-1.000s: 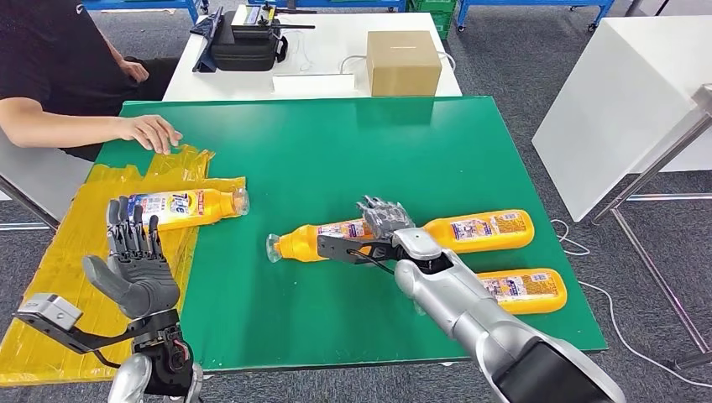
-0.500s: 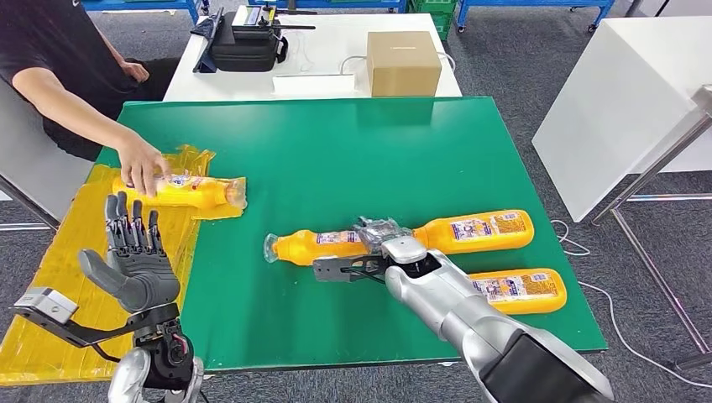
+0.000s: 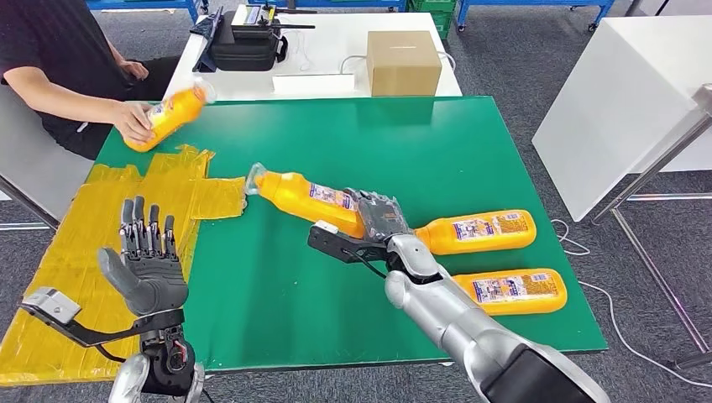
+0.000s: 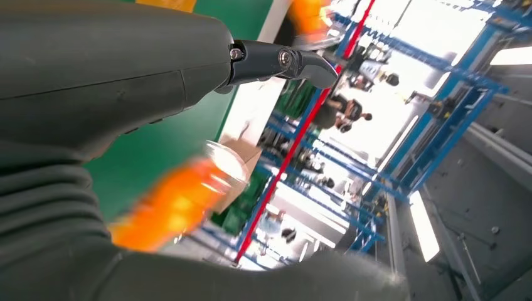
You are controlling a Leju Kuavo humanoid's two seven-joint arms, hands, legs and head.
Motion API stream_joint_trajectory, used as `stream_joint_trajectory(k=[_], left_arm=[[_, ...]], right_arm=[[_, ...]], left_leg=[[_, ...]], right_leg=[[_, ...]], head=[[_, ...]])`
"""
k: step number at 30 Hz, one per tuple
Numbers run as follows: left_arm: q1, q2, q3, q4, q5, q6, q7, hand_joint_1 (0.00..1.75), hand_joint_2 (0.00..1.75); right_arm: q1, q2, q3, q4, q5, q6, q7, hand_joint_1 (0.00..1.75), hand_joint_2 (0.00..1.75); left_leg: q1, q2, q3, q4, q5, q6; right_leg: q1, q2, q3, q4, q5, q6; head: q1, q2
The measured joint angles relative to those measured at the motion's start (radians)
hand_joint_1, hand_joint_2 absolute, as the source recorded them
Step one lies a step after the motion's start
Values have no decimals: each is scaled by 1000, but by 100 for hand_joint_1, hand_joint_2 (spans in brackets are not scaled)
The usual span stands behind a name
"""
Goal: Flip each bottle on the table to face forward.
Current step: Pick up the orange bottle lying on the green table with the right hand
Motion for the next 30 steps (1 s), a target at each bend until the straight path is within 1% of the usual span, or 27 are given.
stream_joint_trajectory(k=[3, 5, 8, 12, 17, 21, 25, 30], left_arm=[[24, 1, 2, 4, 33, -45, 12, 0, 175], [38, 3, 3, 4, 42, -60, 16, 0, 175], [50, 5, 4, 4, 45, -66, 17, 0, 175], [54, 7, 5, 4, 45, -66, 17, 0, 175], [55, 8, 7, 6, 46, -66, 17, 0, 175], [58, 9, 9, 6, 46, -75, 23, 0, 175], [66, 14, 7, 10, 36, -108, 24, 0, 175], [66, 18, -8, 15, -4, -130, 17, 0, 175]], right_arm=[[68, -9, -52, -151, -61, -43, -68, 175, 175], [101, -17, -75, -238, -81, -50, -82, 175, 175], [130, -26, -94, -318, -88, -50, -86, 175, 175], [149, -35, -104, -375, -89, -50, -88, 175, 175], [156, -43, -112, -404, -89, -50, -88, 175, 175], [164, -46, -115, -425, -130, -47, -110, 175, 175], [179, -55, -112, -490, -192, 16, -117, 175, 175], [182, -53, -66, -527, -204, 100, -89, 175, 175]], left_leg=[[0, 0, -3, 0, 0, 0], [0, 0, -3, 0, 0, 0], [-1, 0, -4, 0, 0, 0], [-1, 0, -4, 0, 0, 0], [-1, 0, -4, 0, 0, 0], [-1, 0, -4, 0, 0, 0], [-1, 0, -4, 0, 0, 0], [-1, 0, -4, 0, 0, 0]], right_leg=[[0, 0, -3, 0, 0, 0], [0, 0, -3, 0, 0, 0], [-1, 0, -4, 0, 0, 0], [-1, 0, -3, 0, 0, 0], [-1, 0, -3, 0, 0, 0], [-1, 0, -4, 0, 0, 0], [-1, 0, -4, 0, 0, 0], [-1, 0, -4, 0, 0, 0]], head=[[0, 0], [0, 0], [0, 0], [0, 0], [0, 0], [0, 0], [0, 0], [0, 0]])
